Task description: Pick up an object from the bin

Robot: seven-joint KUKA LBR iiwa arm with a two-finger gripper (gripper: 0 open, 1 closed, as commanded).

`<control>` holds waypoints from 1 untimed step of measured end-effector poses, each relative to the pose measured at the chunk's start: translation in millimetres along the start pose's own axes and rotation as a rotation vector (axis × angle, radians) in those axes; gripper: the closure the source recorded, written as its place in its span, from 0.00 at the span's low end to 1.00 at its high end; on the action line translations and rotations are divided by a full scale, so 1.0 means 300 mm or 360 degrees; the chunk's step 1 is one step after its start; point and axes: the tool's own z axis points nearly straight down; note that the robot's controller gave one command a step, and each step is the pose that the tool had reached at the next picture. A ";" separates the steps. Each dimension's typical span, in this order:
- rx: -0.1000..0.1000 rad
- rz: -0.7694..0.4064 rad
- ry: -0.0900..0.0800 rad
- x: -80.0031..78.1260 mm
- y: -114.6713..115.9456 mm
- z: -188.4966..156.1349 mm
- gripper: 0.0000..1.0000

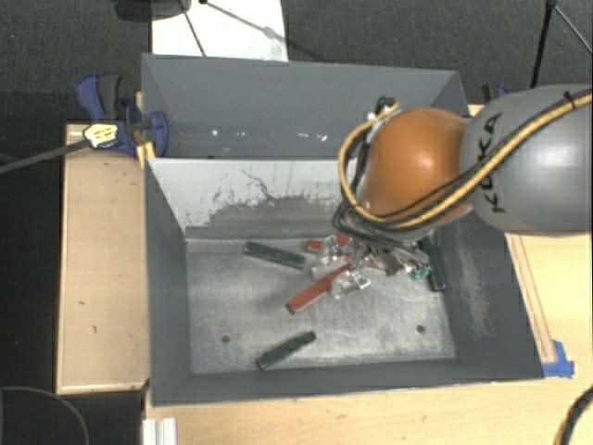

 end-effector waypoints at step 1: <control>0.0002 0.0003 -0.0004 -0.002 -0.001 -0.035 1.00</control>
Offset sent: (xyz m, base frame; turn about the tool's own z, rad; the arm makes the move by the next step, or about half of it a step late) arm -0.0001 -0.0002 0.0108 0.0000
